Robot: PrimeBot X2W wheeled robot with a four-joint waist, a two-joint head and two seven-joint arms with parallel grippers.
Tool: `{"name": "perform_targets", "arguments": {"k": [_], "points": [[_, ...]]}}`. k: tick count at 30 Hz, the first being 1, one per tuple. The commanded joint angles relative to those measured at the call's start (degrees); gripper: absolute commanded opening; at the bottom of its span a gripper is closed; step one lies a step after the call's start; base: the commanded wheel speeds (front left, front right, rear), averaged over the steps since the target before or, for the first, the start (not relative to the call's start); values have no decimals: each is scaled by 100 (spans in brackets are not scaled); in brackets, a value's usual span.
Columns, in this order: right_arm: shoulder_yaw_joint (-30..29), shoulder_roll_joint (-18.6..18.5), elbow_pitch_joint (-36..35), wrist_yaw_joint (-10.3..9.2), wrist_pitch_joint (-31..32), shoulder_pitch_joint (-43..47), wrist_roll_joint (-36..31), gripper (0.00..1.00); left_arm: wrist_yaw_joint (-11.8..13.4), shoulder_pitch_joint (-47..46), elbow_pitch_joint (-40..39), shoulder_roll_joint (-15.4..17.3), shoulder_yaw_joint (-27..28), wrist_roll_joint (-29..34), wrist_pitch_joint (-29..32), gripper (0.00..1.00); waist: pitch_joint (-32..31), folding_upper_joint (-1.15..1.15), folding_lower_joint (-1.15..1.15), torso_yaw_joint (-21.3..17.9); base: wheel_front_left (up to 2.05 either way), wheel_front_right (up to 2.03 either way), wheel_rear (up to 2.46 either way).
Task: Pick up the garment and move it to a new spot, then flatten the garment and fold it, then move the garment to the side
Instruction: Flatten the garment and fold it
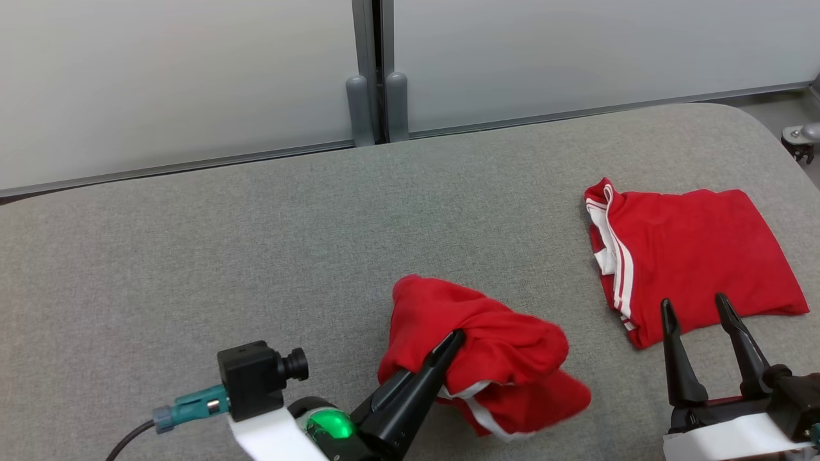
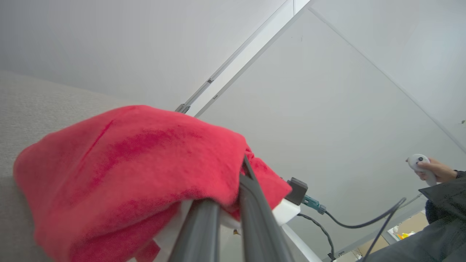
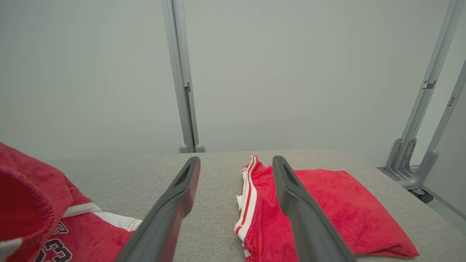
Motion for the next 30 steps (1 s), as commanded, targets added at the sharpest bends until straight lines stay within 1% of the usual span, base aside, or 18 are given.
{"name": "perform_targets", "arguments": {"k": [1, 5, 7, 9, 12, 14, 15, 16, 18, 19, 20, 22, 23, 24, 25, 26, 28, 30], "points": [[-18, -28, -8, -1, -27, -15, 43, 100, 61, 53, -157, -1, -4, -190, 13, 0, 19, 0, 0, -16, 0, 0, 0], [-17, -27, -18, -1, -27, -56, 64, 100, 345, 10, -616, -38, -11, -911, -47, 0, 102, 0, 0, -58, 0, 0, 0], [1, -27, -21, -1, -27, -90, 81, 100, 535, -149, -642, -43, 97, -1092, -218, 0, 151, 0, 0, -87, 0, 0, 0], [21, -27, -20, -1, -27, -119, 86, 100, 742, -271, -468, -51, 213, -1247, -482, 0, 202, 0, 0, -119, 0, 0, 0], [45, -28, -6, -1, -27, -160, 99, 100, 1107, -563, 234, -51, 478, -1498, -969, 0, 290, 0, 0, -167, 0, 0, 0], [85, -27, 9, -1, -27, -188, 103, 100, 1314, -767, 933, -46, 662, -1606, -1272, 0, 349, 0, 0, -218, 0, 0, 0], [104, -28, 19, -1, -27, -205, 109, 100, 1424, -828, 1295, -60, 756, -1809, -1452, 0, 377, 0, 0, -243, 0, 0, 0], [118, -27, 29, -1, -27, -226, 112, 100, 1495, -943, 1678, -50, 864, -1781, -1600, 0, 398, 0, 0, -270, 0, 0, 0], [141, -28, 44, -2, -27, -250, 120, 100, 1562, -1156, 2383, -53, 1006, -1828, -1856, 0, 431, 0, 0, -322, 0, 0, 0], [139, -28, 53, -1, -27, -250, 120, 100, 1551, -1227, 2697, -52, 1069, -1782, -1967, 0, 444, 0, 0, -340, 0, 0, 0], [132, -28, 56, -1, -27, -247, 118, 100, 1547, -1275, 2973, -50, 1151, -1906, -2080, 0, 451, 0, 0, -352, 0, 0, 0], [114, -27, 62, -1, -27, -230, 114, 100, 1516, -1390, 3428, -50, 1268, -1977, -2279, 0, 461, 0, 0, -367, 0, 0, 0], [114, -27, 62, -1, -27, -230, 114, 100, 1516, -1390, 3428, -50, 1268, -1977, -2279, 0, 461, 0, 0, -367, 0, 0, 0], [109, -26, 68, -1, -27, -224, 114, 100, 1523, -1429, 3609, -50, 1328, -2030, -2392, 22, 464, 0, 0, -369, 0, 0, 0], [102, -27, 75, -1, -27, -218, 116, 100, 1497, -1459, 3749, -49, 1371, -2030, -2481, 59, 464, 0, 0, -368, 0, 0, 0], [96, -27, 79, -1, -27, -211, 118, 100, 1467, -1466, 3857, -50, 1405, -1999, -2573, 100, 460, 0, 0, -364, 0, 0, 0], [74, -28, 83, -1, -27, -196, 123, 100, 1399, -1414, 3952, -32, 1499, -1960, -2738, 100, 444, 0, 0, -347, 0, 0, 0], [53, -27, 90, -1, -27, -178, 127, 100, 1321, -1275, 3885, 98, 1547, -1804, -2948, 100, 415, 0, 0, -323, 0, 0, 0]]}}
